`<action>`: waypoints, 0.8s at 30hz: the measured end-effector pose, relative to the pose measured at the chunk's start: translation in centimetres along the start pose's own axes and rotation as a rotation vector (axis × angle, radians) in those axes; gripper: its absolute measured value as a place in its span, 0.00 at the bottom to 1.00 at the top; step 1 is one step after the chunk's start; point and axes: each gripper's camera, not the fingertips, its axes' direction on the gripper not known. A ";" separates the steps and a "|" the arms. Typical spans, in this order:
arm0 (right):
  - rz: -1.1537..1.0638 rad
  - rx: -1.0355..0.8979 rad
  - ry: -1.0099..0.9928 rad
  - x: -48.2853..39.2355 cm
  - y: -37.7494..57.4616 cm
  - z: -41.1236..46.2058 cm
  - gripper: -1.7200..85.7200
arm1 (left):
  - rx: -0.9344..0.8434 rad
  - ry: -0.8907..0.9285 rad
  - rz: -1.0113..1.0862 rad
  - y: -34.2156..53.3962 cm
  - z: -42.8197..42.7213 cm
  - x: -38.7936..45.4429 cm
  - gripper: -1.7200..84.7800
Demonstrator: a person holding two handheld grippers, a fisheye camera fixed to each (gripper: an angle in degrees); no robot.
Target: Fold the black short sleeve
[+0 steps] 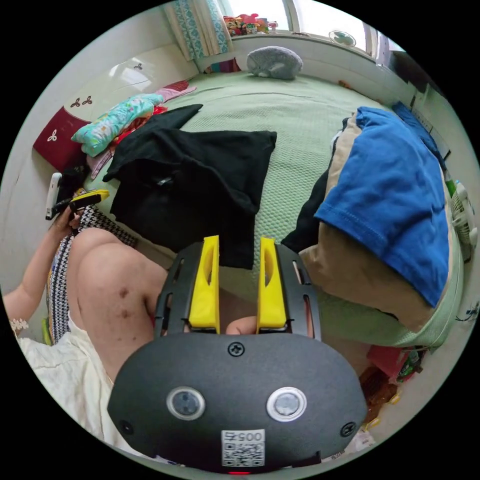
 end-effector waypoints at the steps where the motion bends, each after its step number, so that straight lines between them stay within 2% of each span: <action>1: 0.005 -0.024 0.024 -0.4 0.1 1.0 0.14 | -0.011 -0.033 -0.017 0.5 0.7 0.3 0.17; 8: 0.051 -0.050 0.138 -2.0 1.1 2.8 0.05 | -0.023 -0.159 -0.043 2.4 0.9 2.7 0.12; 10: 0.048 -0.041 0.115 -2.2 1.5 2.0 0.01 | -0.047 -0.128 0.001 2.7 -0.7 3.7 0.07; 12: 0.055 -0.018 0.086 -2.2 2.1 1.3 0.00 | -0.038 -0.109 0.020 3.3 -2.1 4.3 0.06; 20: 0.066 -0.026 0.042 -2.2 5.5 1.8 0.01 | -0.054 -0.115 -0.018 7.2 -4.0 4.3 0.08; 24: -0.033 0.017 0.031 -3.7 7.1 -0.6 0.06 | 0.001 -0.090 0.040 8.1 -6.7 5.4 0.11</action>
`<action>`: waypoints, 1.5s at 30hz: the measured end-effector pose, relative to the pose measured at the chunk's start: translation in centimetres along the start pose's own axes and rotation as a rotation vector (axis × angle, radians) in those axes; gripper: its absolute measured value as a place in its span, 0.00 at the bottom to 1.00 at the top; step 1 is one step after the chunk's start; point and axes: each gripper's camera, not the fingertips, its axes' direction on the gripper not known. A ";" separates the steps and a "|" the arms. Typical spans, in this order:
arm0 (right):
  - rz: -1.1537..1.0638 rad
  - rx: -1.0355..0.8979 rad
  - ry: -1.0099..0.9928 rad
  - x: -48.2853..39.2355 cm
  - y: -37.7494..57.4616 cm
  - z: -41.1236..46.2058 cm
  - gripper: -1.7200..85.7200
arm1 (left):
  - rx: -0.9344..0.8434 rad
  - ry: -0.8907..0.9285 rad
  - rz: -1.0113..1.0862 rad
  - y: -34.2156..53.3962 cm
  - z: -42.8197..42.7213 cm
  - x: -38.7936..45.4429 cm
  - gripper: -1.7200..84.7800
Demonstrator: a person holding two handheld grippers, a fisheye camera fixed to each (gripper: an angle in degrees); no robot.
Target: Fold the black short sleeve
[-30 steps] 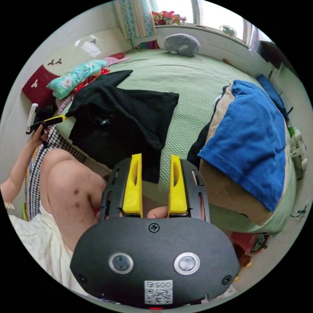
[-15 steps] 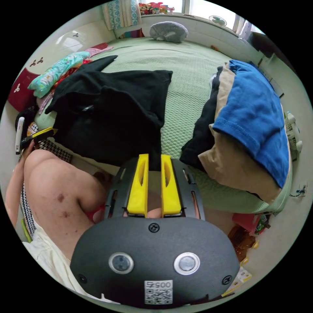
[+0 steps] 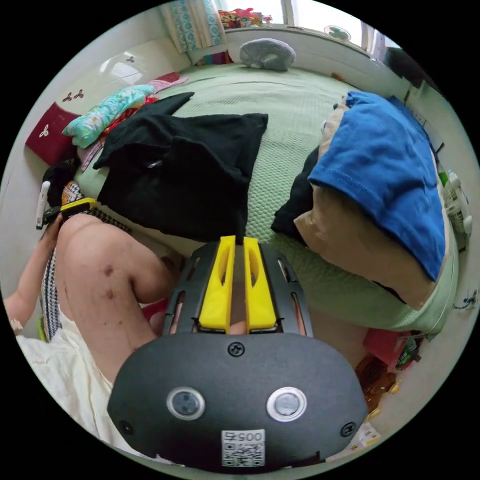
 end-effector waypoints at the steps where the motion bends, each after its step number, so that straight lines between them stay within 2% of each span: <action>1: -0.031 0.032 -0.001 -0.7 -0.1 -0.9 0.07 | 0.033 0.016 0.022 -0.5 -1.1 0.7 0.12; 5: -0.110 0.107 -0.011 -3.4 -2.1 -2.5 0.10 | 0.148 0.060 0.108 -3.2 -4.2 4.0 0.17; 9: -0.187 0.114 -0.019 -7.0 -5.5 -1.6 0.12 | 0.204 0.004 0.224 -7.0 -5.6 8.6 0.20; 15: -0.276 0.018 0.003 -10.0 -9.4 1.7 0.13 | 0.070 0.011 0.368 -11.4 -3.3 13.2 0.20; 19: -0.308 -0.060 0.043 -11.2 -9.5 4.0 0.09 | -0.042 -0.008 0.370 -12.2 -0.8 14.1 0.16; 24: -0.337 -0.023 0.097 -12.1 -7.2 3.9 0.02 | -0.007 0.014 0.342 -11.0 -1.6 13.9 0.08; 30: -0.305 0.119 -0.007 -11.7 -4.3 -0.8 0.00 | 0.056 0.017 0.388 -9.1 -5.5 14.3 0.07; 35: -0.302 0.202 -0.015 -11.9 -0.2 -3.4 0.01 | 0.097 0.010 0.406 -6.3 -7.2 14.2 0.08; 38: -0.292 0.134 -0.049 -11.9 2.6 -1.5 0.03 | -0.007 0.010 0.407 -4.0 -4.9 13.5 0.09; 41: -0.245 0.049 -0.085 -11.5 5.3 0.6 0.06 | -0.059 0.086 0.356 -1.5 -3.5 11.5 0.11; 45: -0.227 0.039 -0.090 -10.7 6.9 0.2 0.08 | -0.019 0.110 0.230 0.2 -4.6 7.6 0.12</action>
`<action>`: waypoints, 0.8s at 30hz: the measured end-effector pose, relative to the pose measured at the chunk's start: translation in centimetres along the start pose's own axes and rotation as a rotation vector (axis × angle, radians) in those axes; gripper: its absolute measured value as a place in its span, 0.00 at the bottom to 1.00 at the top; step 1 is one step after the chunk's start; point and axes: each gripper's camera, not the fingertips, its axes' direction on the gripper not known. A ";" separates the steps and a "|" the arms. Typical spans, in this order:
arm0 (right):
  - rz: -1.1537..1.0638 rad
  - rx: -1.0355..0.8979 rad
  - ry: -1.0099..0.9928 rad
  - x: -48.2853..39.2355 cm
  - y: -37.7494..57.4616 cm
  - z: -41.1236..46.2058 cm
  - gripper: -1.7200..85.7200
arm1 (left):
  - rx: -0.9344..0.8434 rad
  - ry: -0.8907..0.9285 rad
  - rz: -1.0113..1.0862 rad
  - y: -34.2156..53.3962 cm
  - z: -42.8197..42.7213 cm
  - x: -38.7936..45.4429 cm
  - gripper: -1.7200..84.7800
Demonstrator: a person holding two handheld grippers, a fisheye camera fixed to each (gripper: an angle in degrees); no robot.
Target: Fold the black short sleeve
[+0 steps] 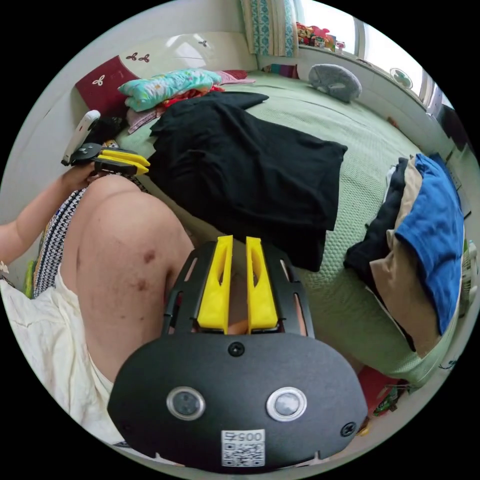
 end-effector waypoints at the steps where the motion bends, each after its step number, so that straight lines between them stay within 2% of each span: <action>1: 0.016 0.019 0.008 0.4 -0.1 -0.7 0.09 | 0.022 -0.008 -0.035 0.3 -0.8 -1.0 0.13; 6: 0.117 0.096 0.102 3.2 -1.1 -3.1 0.12 | 0.120 -0.072 -0.135 1.1 -3.4 -4.2 0.17; 15: 0.125 0.028 0.254 5.5 -2.6 -0.7 0.15 | 0.079 -0.149 -0.140 1.3 -2.1 -6.8 0.20; 20: 0.174 -0.010 0.252 7.1 -3.2 1.2 0.14 | 0.051 -0.118 -0.129 0.8 -0.8 -7.4 0.19; 24: 0.231 0.006 0.236 8.4 -3.3 0.9 0.08 | 0.060 -0.118 -0.128 0.8 -0.6 -7.7 0.13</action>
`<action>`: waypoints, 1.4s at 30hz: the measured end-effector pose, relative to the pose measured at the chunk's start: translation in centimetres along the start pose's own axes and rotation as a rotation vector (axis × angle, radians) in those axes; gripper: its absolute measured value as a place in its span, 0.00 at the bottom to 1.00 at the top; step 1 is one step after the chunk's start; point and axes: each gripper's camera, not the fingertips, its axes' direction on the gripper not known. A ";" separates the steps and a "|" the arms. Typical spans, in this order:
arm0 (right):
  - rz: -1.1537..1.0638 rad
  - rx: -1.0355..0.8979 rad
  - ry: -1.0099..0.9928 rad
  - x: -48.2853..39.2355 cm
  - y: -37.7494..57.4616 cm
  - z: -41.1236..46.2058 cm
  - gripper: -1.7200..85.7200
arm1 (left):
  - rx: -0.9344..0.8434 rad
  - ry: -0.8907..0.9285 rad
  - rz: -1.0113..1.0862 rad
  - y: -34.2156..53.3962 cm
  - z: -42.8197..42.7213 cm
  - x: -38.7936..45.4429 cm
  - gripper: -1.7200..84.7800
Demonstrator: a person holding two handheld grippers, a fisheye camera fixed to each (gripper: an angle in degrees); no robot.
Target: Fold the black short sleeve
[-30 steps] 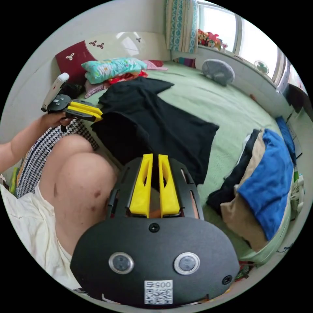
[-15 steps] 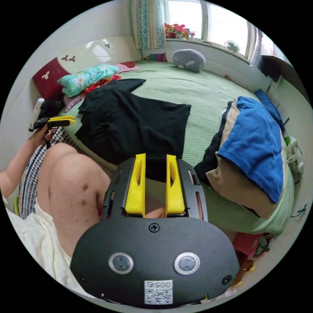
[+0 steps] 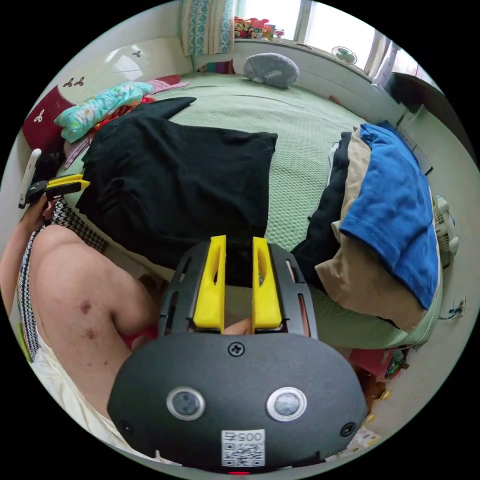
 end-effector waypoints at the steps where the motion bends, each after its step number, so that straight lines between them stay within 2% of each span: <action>1: 0.010 0.007 -0.003 0.4 0.0 -0.4 0.06 | 0.007 0.016 -0.004 0.0 -0.2 -0.1 0.11; 4: 0.044 0.038 -0.040 1.4 -0.1 -1.7 0.01 | 0.024 0.037 0.004 -0.1 -1.0 0.0 0.09; 11: 0.089 0.096 -0.214 2.9 -0.9 -5.1 0.01 | 0.099 0.178 0.008 -0.7 -4.4 0.1 0.07; 16: 0.178 0.172 -0.326 4.7 -0.8 -7.7 0.01 | 0.147 0.273 -0.062 -0.4 -5.8 -1.0 0.07; 22: 0.257 0.030 -0.280 6.6 1.1 -3.2 0.01 | -0.049 0.126 -0.106 0.8 -1.2 -1.7 0.09; 26: 0.258 -0.038 -0.196 6.2 2.2 -1.4 0.03 | -0.065 0.100 -0.124 1.2 -0.8 -1.0 0.11; 34: 0.037 0.038 -0.064 -2.3 0.0 -2.7 0.06 | 0.008 -0.020 0.023 -2.5 -3.2 5.5 0.10; 40: 0.032 -0.057 -0.084 -7.9 -1.1 2.8 0.07 | -0.140 -0.118 0.055 -5.1 1.6 9.2 0.07; 42: 0.026 -0.120 -0.070 -8.7 -0.7 4.9 0.06 | -0.140 -0.152 0.079 -5.3 2.1 10.1 0.07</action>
